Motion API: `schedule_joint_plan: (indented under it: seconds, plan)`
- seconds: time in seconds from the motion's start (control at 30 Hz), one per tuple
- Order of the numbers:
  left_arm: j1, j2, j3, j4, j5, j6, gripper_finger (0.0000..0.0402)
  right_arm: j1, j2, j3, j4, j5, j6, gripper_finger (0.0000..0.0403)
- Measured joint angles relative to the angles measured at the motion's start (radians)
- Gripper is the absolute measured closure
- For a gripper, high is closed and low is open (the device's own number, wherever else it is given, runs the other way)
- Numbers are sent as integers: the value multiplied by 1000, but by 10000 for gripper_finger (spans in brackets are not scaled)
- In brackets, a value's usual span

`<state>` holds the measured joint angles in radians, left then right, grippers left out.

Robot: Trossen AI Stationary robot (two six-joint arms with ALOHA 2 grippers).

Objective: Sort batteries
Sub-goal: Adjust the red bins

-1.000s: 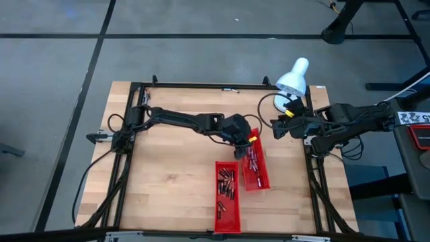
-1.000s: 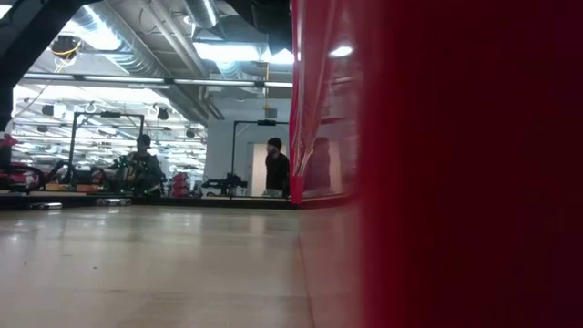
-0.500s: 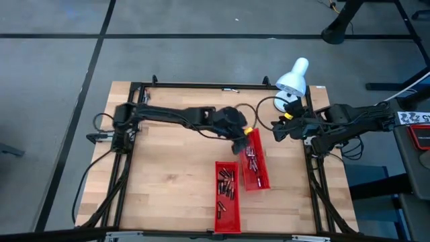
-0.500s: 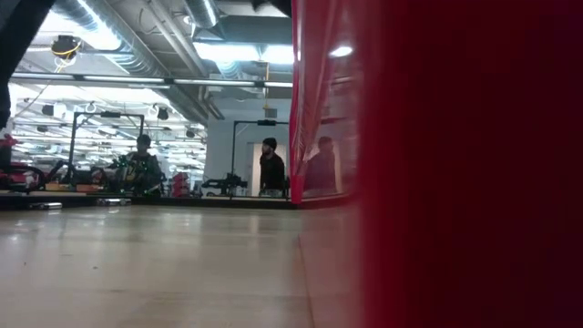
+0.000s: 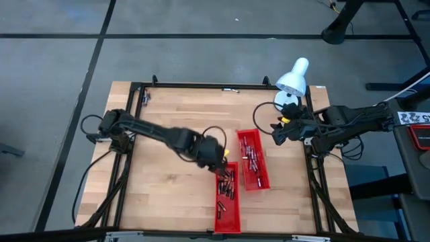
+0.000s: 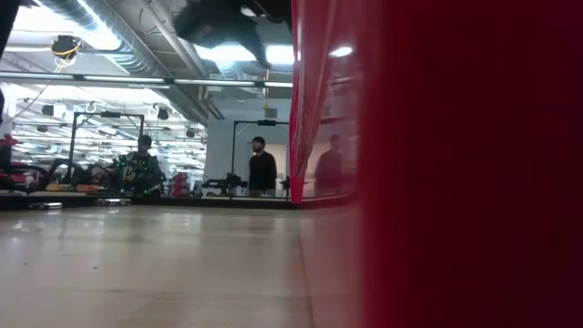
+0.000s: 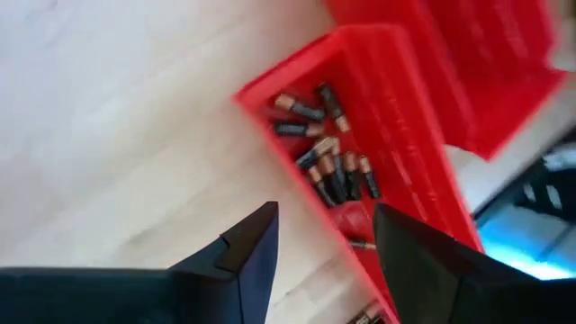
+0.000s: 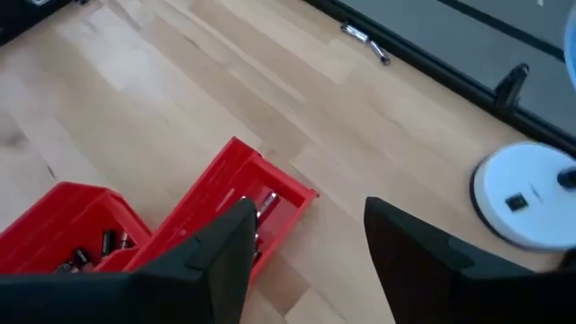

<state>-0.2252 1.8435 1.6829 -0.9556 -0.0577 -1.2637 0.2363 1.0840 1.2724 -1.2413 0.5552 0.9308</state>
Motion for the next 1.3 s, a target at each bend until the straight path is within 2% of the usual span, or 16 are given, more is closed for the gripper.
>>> schedule_joint_plan:
  seconds: [0.17, 0.3, 0.57, 1.13, 1.3]
  plan:
    - [-57, 34, 0, 23, -88, -178, 243, 0, 0, 0, 19, -3, -54, 194]
    - [-77, 68, 0, 48, -104, -246, 253, 0, 0, 0, 19, -26, -79, 194]
    - [-81, 136, -1, 57, -109, -274, 263, 0, 0, 0, 9, -75, -102, 194]
    - [-34, 214, -32, 76, -136, -309, 264, 0, -3, 0, -2, -96, -107, 194]
    - [-9, 214, -32, 75, -140, -350, 284, 0, -3, 0, -5, -96, -107, 194]
